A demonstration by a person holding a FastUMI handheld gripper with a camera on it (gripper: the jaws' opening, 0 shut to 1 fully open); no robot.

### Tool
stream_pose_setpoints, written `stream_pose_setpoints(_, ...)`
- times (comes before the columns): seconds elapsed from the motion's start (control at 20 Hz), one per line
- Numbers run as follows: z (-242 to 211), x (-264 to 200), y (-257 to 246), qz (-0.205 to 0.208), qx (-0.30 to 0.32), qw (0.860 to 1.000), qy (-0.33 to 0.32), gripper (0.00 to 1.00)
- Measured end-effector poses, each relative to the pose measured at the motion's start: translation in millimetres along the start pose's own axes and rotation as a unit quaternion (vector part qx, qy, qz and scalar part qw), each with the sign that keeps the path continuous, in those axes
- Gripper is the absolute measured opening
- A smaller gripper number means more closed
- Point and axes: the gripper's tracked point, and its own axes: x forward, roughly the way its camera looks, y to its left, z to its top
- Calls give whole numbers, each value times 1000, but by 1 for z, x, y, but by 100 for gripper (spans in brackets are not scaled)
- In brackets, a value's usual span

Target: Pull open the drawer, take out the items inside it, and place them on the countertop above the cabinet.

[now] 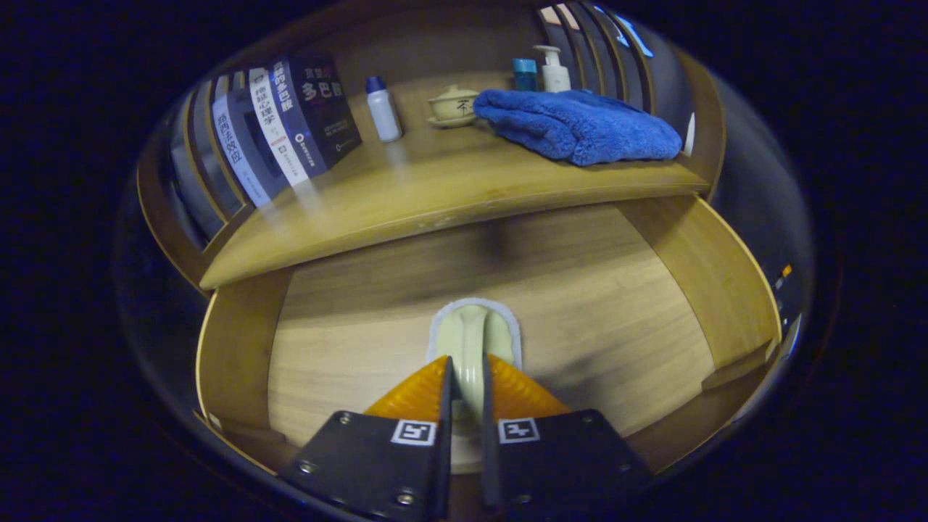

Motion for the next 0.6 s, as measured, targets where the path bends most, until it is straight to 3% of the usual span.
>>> stream_pose_setpoints(0.05,0,-2,-1,1,0,1000,-6,13)
stream_pose_setpoints(0.25,-3,-15,7,23,-7,1000,-18,14)
stream_pose_setpoints(0.6,18,-56,24,72,-10,992,-105,13)
